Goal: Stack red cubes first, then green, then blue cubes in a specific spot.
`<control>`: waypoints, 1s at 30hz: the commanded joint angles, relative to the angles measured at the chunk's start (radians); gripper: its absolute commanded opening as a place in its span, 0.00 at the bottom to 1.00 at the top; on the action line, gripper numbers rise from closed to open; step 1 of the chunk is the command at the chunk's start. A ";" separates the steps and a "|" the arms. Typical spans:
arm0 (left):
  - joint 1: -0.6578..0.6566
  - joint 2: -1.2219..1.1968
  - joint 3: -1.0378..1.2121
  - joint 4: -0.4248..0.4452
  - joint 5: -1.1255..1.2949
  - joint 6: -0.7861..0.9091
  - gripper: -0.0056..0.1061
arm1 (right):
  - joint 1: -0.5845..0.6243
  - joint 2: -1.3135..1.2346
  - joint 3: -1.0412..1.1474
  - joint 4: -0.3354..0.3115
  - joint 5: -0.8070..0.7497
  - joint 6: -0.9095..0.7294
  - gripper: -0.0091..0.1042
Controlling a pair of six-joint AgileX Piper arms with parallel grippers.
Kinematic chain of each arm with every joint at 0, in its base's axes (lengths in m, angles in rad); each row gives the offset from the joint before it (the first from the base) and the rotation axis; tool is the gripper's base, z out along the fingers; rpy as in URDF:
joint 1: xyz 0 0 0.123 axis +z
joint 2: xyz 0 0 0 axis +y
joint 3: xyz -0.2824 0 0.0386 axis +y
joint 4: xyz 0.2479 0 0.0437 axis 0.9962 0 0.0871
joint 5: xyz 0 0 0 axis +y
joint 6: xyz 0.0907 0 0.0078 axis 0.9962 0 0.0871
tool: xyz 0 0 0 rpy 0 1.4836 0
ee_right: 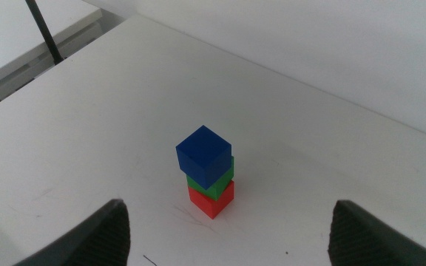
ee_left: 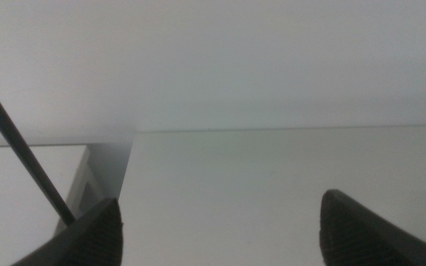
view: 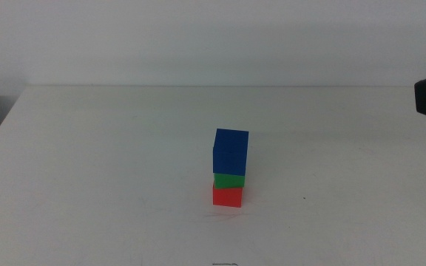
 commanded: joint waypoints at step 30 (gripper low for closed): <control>0.000 -0.479 0.718 -0.032 -0.672 -0.004 0.84 | -0.486 -0.374 0.533 -0.155 -0.521 -0.013 0.83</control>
